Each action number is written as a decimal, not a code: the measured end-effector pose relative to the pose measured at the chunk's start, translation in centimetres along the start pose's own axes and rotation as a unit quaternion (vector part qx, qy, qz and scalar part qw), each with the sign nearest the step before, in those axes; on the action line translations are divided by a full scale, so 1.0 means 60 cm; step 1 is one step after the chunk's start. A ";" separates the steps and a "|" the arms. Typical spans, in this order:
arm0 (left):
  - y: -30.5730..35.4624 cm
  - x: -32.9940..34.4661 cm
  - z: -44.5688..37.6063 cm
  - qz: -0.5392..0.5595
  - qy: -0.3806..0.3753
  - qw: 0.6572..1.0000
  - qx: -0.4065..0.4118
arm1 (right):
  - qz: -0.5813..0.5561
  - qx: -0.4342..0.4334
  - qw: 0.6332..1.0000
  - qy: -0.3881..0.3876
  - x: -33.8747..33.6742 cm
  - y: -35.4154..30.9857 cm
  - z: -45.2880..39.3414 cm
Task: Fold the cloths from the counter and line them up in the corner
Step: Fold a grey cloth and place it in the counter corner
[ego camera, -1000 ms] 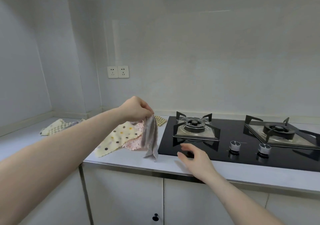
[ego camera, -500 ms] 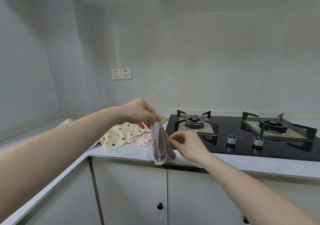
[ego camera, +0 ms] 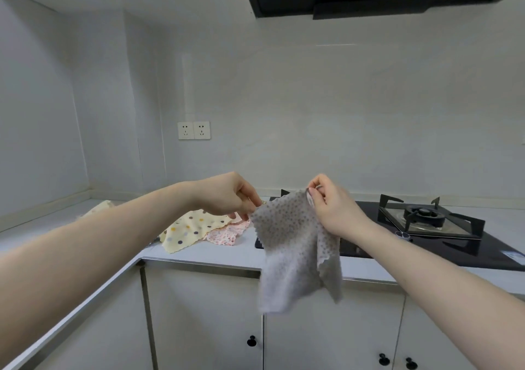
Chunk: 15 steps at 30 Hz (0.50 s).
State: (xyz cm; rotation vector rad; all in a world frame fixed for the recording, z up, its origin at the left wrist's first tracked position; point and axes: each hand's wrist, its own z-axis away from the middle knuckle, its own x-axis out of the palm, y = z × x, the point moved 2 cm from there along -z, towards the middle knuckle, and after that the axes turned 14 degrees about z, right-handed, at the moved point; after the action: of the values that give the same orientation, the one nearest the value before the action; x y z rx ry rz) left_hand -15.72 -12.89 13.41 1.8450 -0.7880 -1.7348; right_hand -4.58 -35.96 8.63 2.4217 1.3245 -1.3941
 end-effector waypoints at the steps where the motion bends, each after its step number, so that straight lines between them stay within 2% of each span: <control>1: 0.004 0.003 -0.002 -0.002 0.014 1.000 0.008 | -0.003 -0.002 1.000 0.002 -0.008 0.005 -0.001; 5: 0.022 0.015 -0.010 -0.054 0.103 0.993 0.024 | -0.022 -0.011 1.000 -0.019 -0.038 0.028 0.005; 8: 0.023 0.027 -0.022 -0.130 0.156 0.978 0.046 | -0.011 -0.010 0.996 -0.084 -0.051 0.052 0.014; 11: 0.005 0.035 -0.043 -0.156 0.171 0.972 0.031 | 0.060 -0.026 0.988 -0.137 -0.049 0.082 0.023; 15: -0.020 0.043 -0.072 -0.165 0.201 0.966 -0.010 | 0.103 0.012 0.984 -0.143 -0.035 0.127 0.019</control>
State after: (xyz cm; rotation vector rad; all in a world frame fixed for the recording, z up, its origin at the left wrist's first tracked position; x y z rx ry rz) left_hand -11.23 -13.98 11.07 2.3113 -0.3132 -1.4590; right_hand -0.56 -42.60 6.83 2.1911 0.9684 -1.6277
